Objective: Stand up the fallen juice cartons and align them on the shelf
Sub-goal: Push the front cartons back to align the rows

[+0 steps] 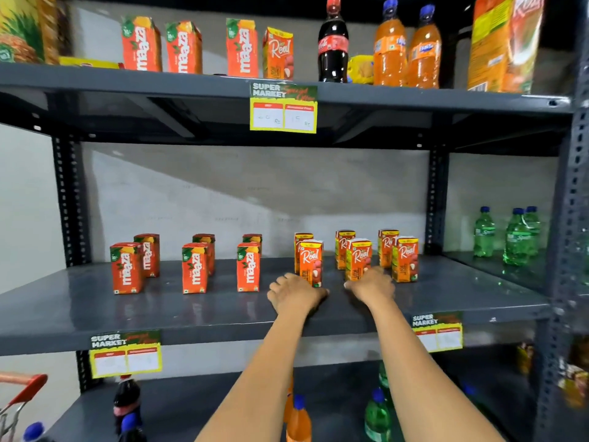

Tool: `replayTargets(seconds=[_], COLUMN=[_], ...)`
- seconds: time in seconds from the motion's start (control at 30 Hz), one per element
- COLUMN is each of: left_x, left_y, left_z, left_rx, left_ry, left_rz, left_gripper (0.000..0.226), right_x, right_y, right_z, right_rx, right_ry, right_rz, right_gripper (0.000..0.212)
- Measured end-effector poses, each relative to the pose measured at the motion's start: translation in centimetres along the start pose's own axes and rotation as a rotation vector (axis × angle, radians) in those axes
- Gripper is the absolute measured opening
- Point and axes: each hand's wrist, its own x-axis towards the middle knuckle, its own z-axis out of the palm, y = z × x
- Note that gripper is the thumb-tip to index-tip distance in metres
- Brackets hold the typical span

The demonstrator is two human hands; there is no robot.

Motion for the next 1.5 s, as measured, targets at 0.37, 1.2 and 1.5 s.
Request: replayTargets(seconds=[0.37, 1.2, 1.5], left_x=[2.1, 3.2, 2.8], left_y=[2.3, 2.5, 2.5], left_z=[1.8, 2.6, 2.4], left_rx=[0.022, 0.128, 0.15], left_ry=[0.129, 0.194, 0.211], left_rz=[-0.059, -0.036, -0.02], left_gripper=[0.074, 0.07, 0.066], right_x=[3.6, 5.4, 5.2], right_y=[1.1, 1.7, 1.6], right_z=[1.0, 2.5, 2.3], right_rx=[-0.061, -0.059, -0.113], right_ry=[-0.012, 0.052, 0.036], right_rz=[-0.105, -0.118, -0.136], right_gripper=[0.073, 0.06, 0.062])
